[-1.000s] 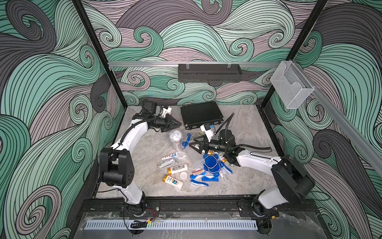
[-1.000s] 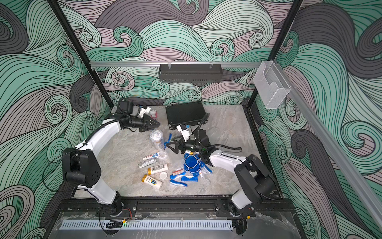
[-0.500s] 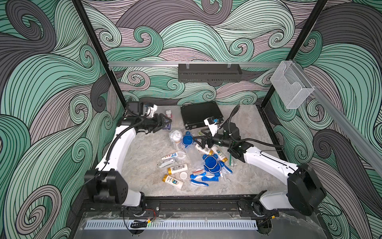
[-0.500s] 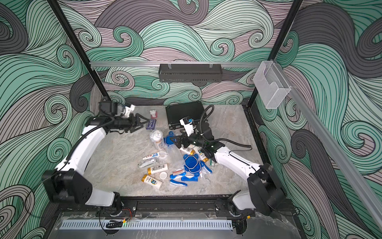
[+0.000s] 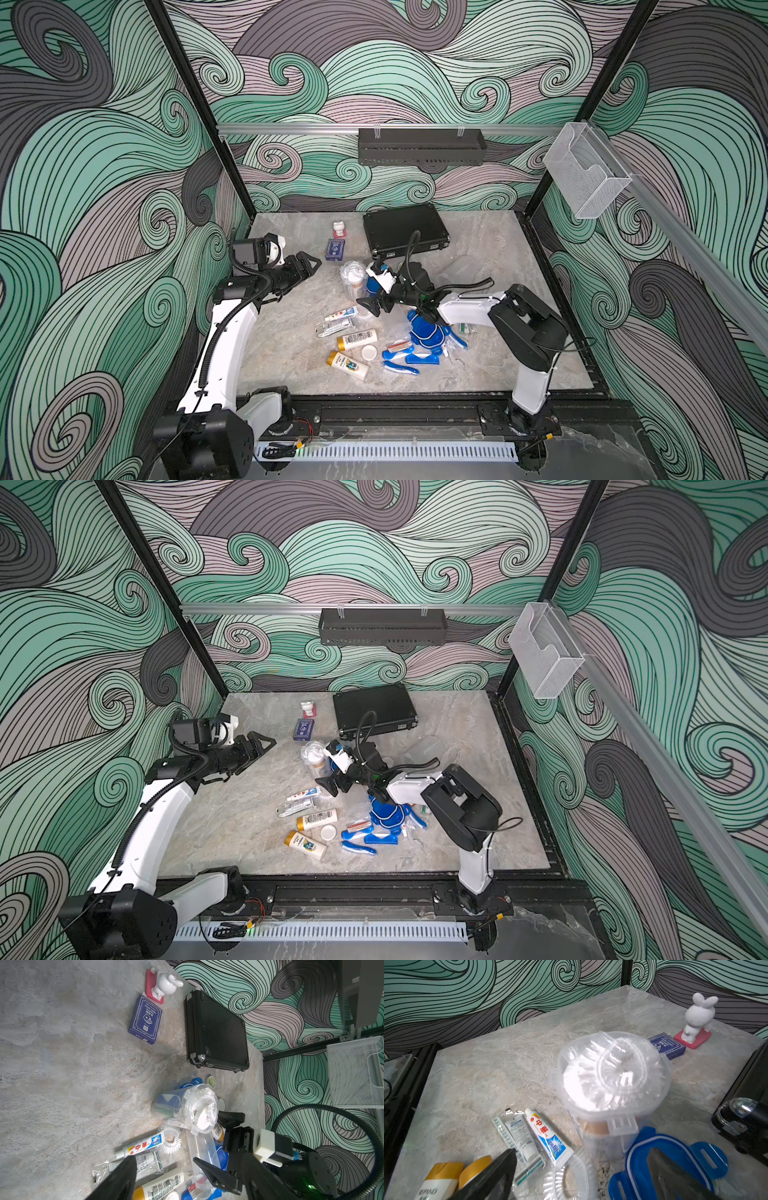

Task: Take out toiletry kits
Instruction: Pick up the container from the center of the board.

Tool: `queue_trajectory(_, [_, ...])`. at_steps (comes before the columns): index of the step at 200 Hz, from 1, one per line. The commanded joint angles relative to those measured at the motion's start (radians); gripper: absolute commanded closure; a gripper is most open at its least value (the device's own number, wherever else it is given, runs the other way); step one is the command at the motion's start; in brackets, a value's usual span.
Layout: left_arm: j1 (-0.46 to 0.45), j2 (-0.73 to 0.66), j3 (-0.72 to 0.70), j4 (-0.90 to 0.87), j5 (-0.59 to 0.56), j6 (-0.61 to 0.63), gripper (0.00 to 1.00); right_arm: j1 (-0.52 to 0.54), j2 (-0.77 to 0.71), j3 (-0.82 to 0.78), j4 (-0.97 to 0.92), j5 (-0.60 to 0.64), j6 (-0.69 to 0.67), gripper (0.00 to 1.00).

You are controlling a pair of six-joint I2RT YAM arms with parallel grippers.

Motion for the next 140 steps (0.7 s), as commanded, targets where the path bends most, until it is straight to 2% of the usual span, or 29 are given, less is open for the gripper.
queue_trajectory(1, [0.006,-0.028,0.015,0.022,-0.011,-0.001,0.2,0.001,0.047,0.058,0.107,0.061,-0.01,0.01])
queue_trajectory(52, [0.007,-0.039,0.004,0.025,-0.007,0.002,0.2,0.009,0.172,0.145,0.179,0.075,0.025,0.01])
queue_trajectory(77, [0.007,-0.054,0.0,0.026,-0.005,0.003,0.2,0.026,0.203,0.194,0.164,0.066,-0.003,0.06])
queue_trajectory(99, [0.007,-0.057,-0.002,0.025,-0.003,0.005,0.21,0.028,0.229,0.247,0.124,0.056,0.017,0.18])
queue_trajectory(140, [0.007,-0.079,-0.017,0.026,-0.009,0.011,0.21,0.028,0.244,0.255,0.181,0.035,0.072,0.43])
